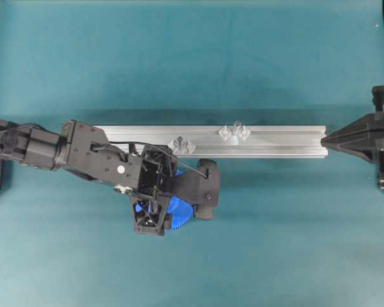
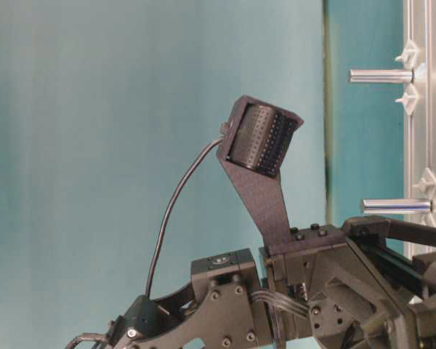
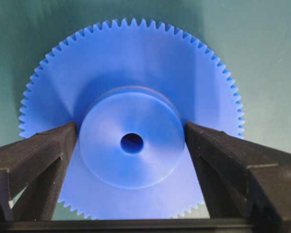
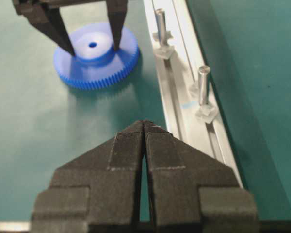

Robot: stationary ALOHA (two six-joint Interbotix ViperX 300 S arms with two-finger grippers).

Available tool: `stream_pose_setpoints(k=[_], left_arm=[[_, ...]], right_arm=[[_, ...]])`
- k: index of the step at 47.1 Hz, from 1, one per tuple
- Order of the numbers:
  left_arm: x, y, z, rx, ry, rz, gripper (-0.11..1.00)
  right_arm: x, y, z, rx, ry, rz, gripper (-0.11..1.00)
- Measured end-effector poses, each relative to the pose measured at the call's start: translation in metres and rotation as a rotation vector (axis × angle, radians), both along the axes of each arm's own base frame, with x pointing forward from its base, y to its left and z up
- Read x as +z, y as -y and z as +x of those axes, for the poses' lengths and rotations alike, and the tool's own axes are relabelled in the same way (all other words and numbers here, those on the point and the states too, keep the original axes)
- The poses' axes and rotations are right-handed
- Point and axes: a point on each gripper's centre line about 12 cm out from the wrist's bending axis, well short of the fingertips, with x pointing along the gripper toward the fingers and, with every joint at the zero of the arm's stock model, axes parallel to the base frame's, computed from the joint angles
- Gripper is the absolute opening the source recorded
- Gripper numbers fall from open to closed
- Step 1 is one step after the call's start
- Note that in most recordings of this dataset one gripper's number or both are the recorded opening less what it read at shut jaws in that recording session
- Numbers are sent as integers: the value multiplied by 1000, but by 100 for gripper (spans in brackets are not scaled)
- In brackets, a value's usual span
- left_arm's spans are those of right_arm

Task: Find the location of the shaft and insert the large gear.
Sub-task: 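Close the left gripper on the blue gear's hub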

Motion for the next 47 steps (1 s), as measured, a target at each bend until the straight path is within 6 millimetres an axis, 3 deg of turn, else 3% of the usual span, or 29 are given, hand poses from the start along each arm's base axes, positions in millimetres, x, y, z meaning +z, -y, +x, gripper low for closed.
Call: stream_pose_setpoints(k=[37,43,47], left_arm=[[-3,-3,-2,10,-2,-1,93],[-3,-3,-1,10,0,-2,88],[-3,-3,-1,12,0,-2,77]], right_arm=[[0,0,0,-11,0,30,1],[-1,0,0,-13,0,30,1],[0,0,0,-12,0,29,1]])
